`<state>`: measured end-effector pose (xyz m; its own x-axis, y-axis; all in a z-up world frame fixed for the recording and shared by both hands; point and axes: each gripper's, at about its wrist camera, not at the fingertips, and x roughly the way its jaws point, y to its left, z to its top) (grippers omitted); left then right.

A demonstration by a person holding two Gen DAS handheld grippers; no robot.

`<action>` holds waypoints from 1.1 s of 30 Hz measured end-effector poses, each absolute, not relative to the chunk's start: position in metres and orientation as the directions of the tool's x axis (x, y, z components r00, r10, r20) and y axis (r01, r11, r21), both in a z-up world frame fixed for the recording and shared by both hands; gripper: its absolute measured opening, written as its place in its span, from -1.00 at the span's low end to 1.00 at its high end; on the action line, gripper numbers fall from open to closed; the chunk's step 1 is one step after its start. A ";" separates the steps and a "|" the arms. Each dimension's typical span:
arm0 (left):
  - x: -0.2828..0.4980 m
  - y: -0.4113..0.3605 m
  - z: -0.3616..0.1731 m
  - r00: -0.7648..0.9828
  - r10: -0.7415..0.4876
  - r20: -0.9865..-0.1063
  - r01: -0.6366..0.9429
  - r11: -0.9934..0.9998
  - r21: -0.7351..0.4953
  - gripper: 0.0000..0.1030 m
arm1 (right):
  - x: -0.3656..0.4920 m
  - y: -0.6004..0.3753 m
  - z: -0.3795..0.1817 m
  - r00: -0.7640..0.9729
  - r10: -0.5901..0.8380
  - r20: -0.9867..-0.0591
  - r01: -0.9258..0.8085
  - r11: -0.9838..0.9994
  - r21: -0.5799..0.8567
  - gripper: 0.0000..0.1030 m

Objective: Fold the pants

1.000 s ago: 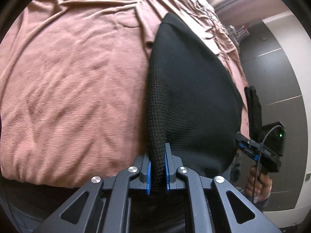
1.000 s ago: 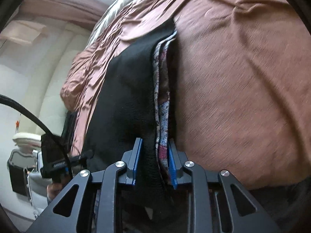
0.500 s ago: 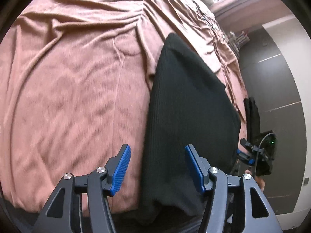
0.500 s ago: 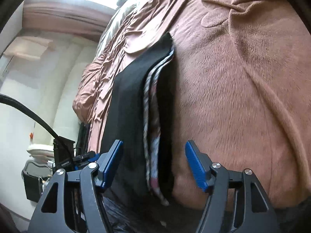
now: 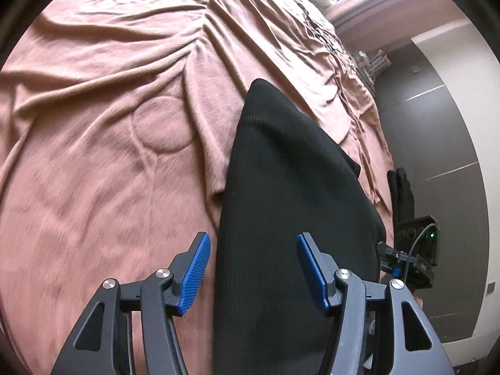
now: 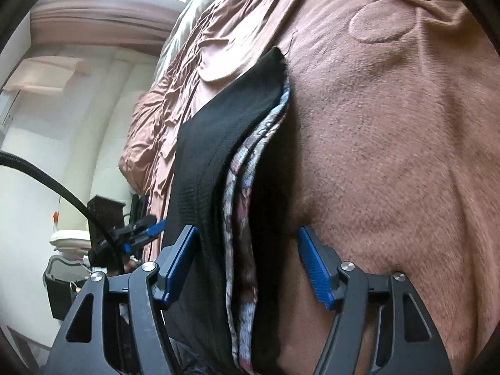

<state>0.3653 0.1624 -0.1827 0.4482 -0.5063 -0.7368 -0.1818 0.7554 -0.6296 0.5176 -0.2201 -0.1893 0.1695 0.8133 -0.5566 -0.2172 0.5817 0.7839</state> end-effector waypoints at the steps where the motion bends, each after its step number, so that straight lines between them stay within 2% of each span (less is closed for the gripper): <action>1: 0.370 0.162 -0.184 0.446 -0.511 -0.735 -0.178 0.754 -0.632 0.15 | 0.520 -0.216 -0.189 0.162 0.818 -0.553 -0.219 0.576 0.788 0.26; 5: 0.390 0.162 -0.192 0.435 -0.524 -0.733 -0.166 0.753 -0.637 0.10 | 0.525 -0.214 -0.191 0.134 0.834 -0.535 -0.222 0.552 0.804 0.26; 11: 0.412 0.166 -0.202 0.431 -0.550 -0.715 -0.156 0.735 -0.660 -0.10 | 0.533 -0.203 -0.194 0.120 0.830 -0.544 -0.243 0.556 0.795 0.26; 14: 0.423 0.164 -0.207 0.423 -0.561 -0.712 -0.156 0.729 -0.667 -0.11 | 0.536 -0.199 -0.194 0.117 0.831 -0.544 -0.257 0.554 0.792 0.24; 17: 0.427 0.161 -0.208 0.421 -0.561 -0.712 -0.156 0.729 -0.667 -0.20 | 0.535 -0.197 -0.194 0.125 0.823 -0.554 -0.267 0.566 0.780 0.03; 19: 0.423 0.161 -0.207 0.422 -0.568 -0.707 -0.153 0.724 -0.673 -0.35 | 0.533 -0.198 -0.195 0.132 0.824 -0.552 -0.266 0.565 0.781 -0.13; 21: 0.419 0.160 -0.207 0.415 -0.577 -0.703 -0.146 0.721 -0.678 -0.60 | 0.528 -0.200 -0.193 0.142 0.828 -0.542 -0.280 0.559 0.781 -0.28; 24: 0.411 0.157 -0.199 0.424 -0.572 -0.702 -0.120 0.733 -0.670 -0.73 | 0.522 -0.198 -0.187 0.159 0.823 -0.546 -0.306 0.567 0.765 -0.38; 33: 0.391 0.149 -0.148 0.492 -0.563 -0.664 -0.035 0.749 -0.662 -0.81 | 0.494 -0.186 -0.146 0.231 0.807 -0.543 -0.417 0.587 0.694 -0.47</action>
<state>0.3906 0.1491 -0.1480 0.4916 -0.5635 -0.6639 -0.0348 0.7491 -0.6616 0.4943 -0.1861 -0.1456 0.2308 0.8072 -0.5432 -0.4171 0.5865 0.6943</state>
